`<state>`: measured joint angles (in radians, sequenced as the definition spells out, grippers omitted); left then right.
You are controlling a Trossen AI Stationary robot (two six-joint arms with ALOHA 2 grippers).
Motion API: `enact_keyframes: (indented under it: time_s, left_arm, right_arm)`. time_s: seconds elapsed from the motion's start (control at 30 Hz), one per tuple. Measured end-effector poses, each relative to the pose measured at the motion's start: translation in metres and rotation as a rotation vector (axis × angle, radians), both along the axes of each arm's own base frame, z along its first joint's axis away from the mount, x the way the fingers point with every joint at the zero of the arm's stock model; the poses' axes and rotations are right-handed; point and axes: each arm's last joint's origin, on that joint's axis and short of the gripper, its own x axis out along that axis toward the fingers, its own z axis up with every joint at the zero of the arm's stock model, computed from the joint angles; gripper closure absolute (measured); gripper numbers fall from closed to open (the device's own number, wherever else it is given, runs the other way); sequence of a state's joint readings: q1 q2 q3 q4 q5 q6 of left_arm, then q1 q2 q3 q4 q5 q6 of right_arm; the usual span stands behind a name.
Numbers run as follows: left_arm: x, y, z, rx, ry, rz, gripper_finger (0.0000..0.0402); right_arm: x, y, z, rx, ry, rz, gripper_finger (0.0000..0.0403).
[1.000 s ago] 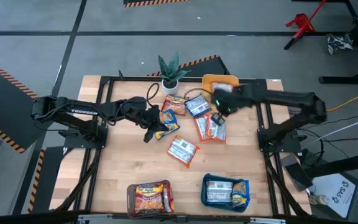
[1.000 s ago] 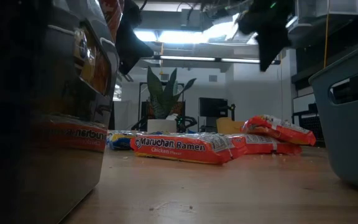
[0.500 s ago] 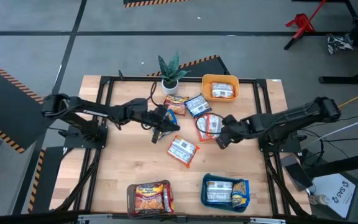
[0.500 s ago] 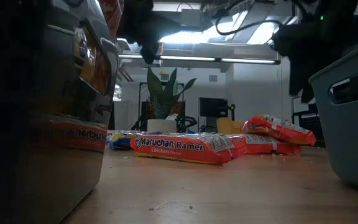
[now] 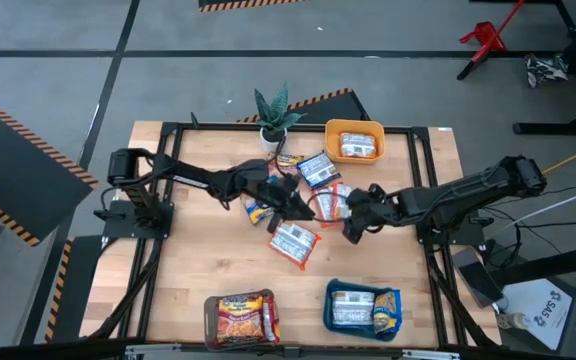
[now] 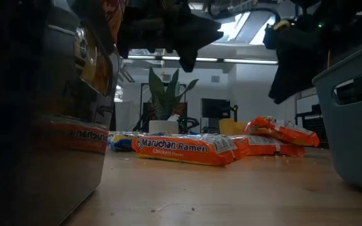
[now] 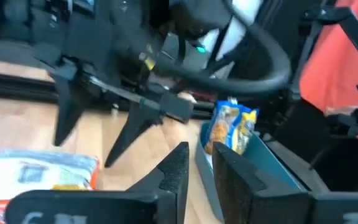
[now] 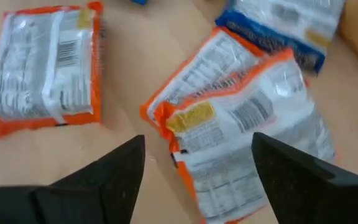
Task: Sort Maruchan noodles
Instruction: Put the orange noodle pack into the yellow bin
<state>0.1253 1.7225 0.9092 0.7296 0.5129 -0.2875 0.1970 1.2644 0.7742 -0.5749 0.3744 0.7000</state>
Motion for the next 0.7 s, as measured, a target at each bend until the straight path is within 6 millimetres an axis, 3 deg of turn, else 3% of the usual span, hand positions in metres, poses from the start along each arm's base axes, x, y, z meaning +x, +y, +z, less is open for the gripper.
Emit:
enact_keyframes:
  time_s: [0.3, 0.7]
  left_arm:
    - [-0.01, -0.004, 0.009, -0.02, 0.063, -0.11, 0.0331]
    - [-0.012, -0.01, 0.005, -0.03, 0.129, -0.148, 0.033]
  right_arm:
    - [0.002, 0.001, -0.035, -0.079, 0.3, 0.1, 0.0126]
    - [0.016, 0.002, -0.062, -0.157, 0.348, 0.068, 0.0126]
